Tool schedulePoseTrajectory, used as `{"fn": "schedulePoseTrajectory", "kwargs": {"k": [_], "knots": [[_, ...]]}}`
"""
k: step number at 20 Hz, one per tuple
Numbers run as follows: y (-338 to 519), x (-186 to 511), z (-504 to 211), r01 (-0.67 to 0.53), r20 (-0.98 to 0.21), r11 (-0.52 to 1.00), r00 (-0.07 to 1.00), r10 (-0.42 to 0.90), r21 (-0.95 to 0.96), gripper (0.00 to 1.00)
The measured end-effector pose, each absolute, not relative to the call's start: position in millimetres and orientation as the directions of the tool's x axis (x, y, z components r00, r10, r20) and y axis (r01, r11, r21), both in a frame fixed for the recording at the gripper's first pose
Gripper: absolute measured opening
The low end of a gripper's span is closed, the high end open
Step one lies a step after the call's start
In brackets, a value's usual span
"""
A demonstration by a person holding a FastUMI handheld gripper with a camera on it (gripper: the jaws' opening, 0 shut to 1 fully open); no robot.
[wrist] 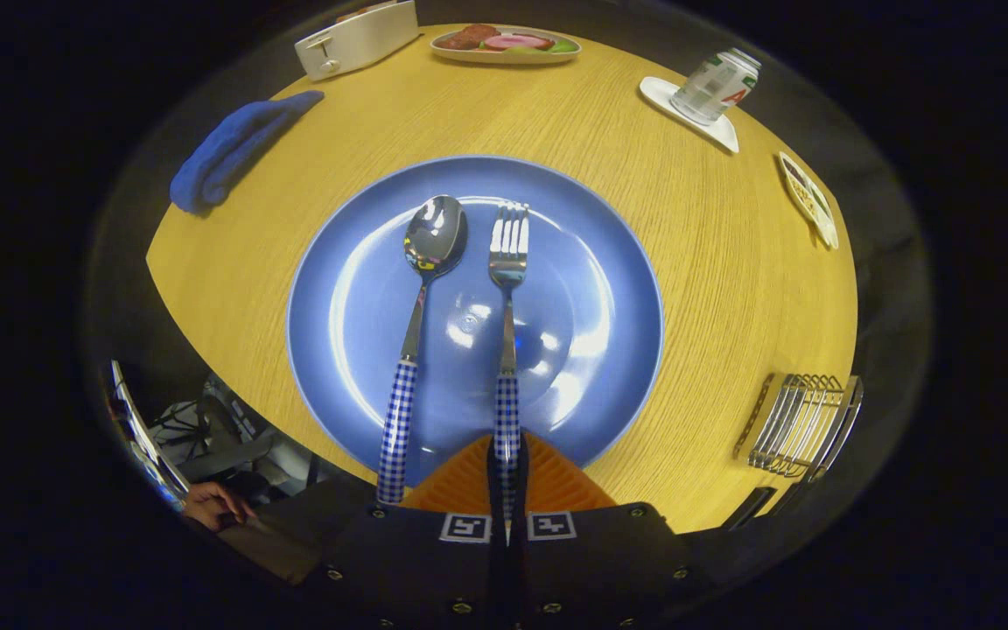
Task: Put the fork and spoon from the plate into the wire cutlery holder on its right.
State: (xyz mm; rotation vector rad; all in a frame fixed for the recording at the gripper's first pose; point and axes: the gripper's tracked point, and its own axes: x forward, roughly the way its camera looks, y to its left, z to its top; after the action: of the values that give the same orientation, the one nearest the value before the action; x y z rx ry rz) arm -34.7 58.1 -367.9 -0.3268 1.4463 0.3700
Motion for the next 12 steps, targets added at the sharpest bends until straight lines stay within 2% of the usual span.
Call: {"fn": "schedulePoseTrajectory", "kwargs": {"k": [6,12], "knots": [[49,-37,-353,-0.496,-0.997,0.865,-0.01,0.079,0.073,0.01],[27,-34,-335,-0.562,-0.997,0.824,-0.056,0.056,0.078,0.01]]}}
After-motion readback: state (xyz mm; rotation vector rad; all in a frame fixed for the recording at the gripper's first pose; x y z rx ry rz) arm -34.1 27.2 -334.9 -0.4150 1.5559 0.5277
